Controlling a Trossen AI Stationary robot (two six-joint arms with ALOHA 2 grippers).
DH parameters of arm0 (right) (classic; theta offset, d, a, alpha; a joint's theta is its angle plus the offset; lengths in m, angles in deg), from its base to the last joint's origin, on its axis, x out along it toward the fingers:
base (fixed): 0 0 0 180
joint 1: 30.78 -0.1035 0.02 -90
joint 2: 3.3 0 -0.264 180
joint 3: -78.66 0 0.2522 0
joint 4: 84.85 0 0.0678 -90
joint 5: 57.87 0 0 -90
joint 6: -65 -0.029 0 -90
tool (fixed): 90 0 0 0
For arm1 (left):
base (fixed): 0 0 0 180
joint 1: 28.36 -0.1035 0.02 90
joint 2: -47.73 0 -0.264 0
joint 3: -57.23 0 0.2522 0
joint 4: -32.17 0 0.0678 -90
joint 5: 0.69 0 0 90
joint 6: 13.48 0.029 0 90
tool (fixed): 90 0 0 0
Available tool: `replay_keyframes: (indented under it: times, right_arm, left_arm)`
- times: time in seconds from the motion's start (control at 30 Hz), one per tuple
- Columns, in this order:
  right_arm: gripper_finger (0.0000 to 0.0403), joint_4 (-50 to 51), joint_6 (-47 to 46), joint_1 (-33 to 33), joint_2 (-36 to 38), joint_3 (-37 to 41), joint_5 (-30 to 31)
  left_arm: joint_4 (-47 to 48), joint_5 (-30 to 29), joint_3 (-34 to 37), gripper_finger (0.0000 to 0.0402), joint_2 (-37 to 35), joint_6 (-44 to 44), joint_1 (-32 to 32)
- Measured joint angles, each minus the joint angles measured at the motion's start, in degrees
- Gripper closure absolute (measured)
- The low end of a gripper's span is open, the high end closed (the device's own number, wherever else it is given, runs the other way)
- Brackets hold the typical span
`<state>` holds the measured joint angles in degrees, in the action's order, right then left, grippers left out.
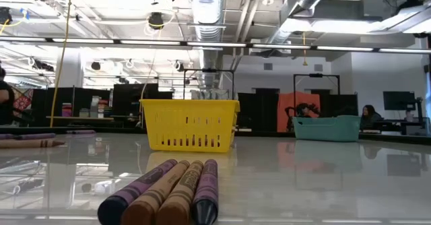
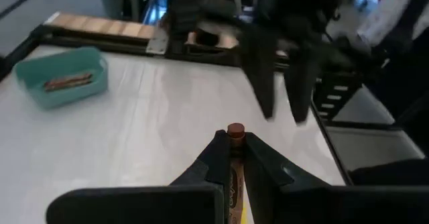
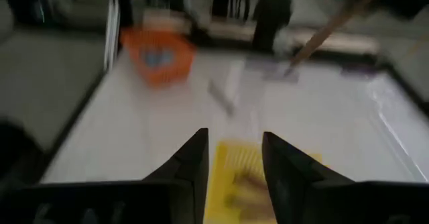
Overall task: Sort crayons
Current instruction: Put the brown crayon into the green bin
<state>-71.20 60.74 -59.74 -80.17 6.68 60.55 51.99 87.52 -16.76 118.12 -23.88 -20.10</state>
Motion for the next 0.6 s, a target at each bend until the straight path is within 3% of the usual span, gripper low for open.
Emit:
replay_keyframes:
  times: [0.27,0.6]
  right_arm:
    - [0.0211,-12.29,2.82,4.82,1.81,1.77,-10.3]
    - [0.0221,-24.49,6.07,6.69,-3.81,1.79,-13.77]
  left_arm:
    - [-9.0,-2.79,0.0,0.0388,0.02,8.85,5.85]
    - [-11.03,-1.73,0.0,0.0388,0.02,11.84,7.14]
